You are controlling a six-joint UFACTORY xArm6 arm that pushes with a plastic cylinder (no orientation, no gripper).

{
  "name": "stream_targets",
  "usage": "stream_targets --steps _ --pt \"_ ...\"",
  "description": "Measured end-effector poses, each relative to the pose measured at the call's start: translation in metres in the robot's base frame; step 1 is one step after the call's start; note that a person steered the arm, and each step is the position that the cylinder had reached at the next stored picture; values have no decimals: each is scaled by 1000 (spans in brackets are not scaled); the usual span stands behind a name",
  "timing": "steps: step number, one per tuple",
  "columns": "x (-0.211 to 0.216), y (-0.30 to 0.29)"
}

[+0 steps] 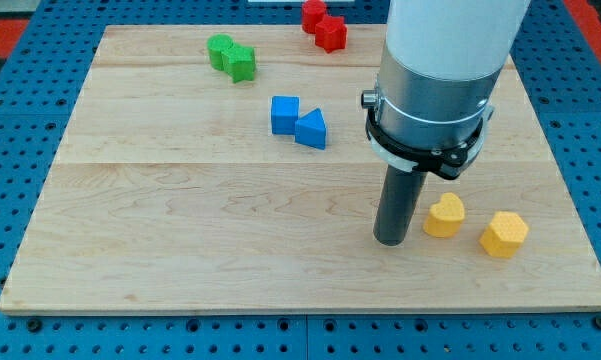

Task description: Move your arm to the top of the blue cube

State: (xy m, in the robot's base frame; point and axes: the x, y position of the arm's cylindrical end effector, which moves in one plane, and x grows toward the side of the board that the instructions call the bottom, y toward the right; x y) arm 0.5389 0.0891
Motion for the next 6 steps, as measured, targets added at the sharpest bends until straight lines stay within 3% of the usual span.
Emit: stream_targets --steps 1,3,4,6 --pt "-22 13" --pt "-129 66" --pt "-187 24" --pt "-221 -70"
